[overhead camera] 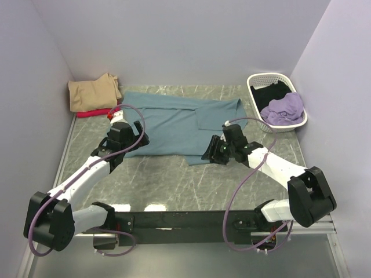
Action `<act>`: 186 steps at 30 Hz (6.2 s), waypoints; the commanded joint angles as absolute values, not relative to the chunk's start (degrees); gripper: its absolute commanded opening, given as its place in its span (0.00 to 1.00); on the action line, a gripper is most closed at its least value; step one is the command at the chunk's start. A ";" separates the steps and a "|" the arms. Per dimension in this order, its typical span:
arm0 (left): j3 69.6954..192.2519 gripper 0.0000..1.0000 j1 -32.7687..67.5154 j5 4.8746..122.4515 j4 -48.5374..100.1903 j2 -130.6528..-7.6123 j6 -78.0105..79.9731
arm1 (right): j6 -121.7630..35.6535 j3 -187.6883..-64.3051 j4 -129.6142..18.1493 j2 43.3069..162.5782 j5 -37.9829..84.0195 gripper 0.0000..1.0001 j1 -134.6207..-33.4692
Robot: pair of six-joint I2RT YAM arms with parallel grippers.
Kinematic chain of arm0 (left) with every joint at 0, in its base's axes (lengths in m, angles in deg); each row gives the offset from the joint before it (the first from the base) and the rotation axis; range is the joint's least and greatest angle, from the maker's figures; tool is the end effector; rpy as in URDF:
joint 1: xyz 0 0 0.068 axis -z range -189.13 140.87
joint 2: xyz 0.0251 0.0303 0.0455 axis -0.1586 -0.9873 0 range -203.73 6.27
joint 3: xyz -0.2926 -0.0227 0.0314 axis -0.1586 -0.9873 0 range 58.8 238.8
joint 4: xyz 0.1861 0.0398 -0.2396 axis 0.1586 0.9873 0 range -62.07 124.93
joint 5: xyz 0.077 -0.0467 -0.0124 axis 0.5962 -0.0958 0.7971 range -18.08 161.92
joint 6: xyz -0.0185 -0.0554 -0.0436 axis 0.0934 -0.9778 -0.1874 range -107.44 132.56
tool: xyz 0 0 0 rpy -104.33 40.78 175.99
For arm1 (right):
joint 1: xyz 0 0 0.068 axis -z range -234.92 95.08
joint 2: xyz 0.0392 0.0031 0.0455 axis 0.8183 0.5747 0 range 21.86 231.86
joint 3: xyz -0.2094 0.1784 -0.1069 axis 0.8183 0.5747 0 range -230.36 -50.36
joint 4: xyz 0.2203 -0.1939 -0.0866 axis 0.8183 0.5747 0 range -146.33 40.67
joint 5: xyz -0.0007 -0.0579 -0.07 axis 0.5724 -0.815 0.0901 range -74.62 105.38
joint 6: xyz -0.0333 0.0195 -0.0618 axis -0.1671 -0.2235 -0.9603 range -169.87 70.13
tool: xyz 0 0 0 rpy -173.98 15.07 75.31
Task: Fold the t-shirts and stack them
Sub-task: Fold the tshirt
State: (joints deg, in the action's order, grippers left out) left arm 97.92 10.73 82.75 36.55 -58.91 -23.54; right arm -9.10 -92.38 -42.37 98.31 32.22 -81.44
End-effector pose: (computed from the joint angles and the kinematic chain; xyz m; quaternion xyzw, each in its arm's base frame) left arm 0.2842 -0.0906 0.2236 -0.1680 0.8667 -0.1430 0.4473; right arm 0.2741 0.1564 0.1782 0.0631 0.9240 0.3087 0.2166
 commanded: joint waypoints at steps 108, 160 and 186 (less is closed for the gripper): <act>108.29 0.99 10.12 84.05 41.29 -88.03 -21.63 | -1.71 -80.16 -30.39 87.52 9.05 0.45 -77.95; 124.62 0.99 10.03 79.83 40.68 -85.73 -18.91 | -16.38 -116.67 -35.06 113.34 6.42 0.63 -71.09; 156.70 0.99 0.55 68.14 45.41 -121.51 -16.71 | -20.60 -168.19 -12.67 157.46 16.77 0.64 -65.03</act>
State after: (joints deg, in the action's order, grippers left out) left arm 151.36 1.42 70.21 43.37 -118.28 -17.87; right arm -19.54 -159.75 -17.72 152.95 14.23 -65.16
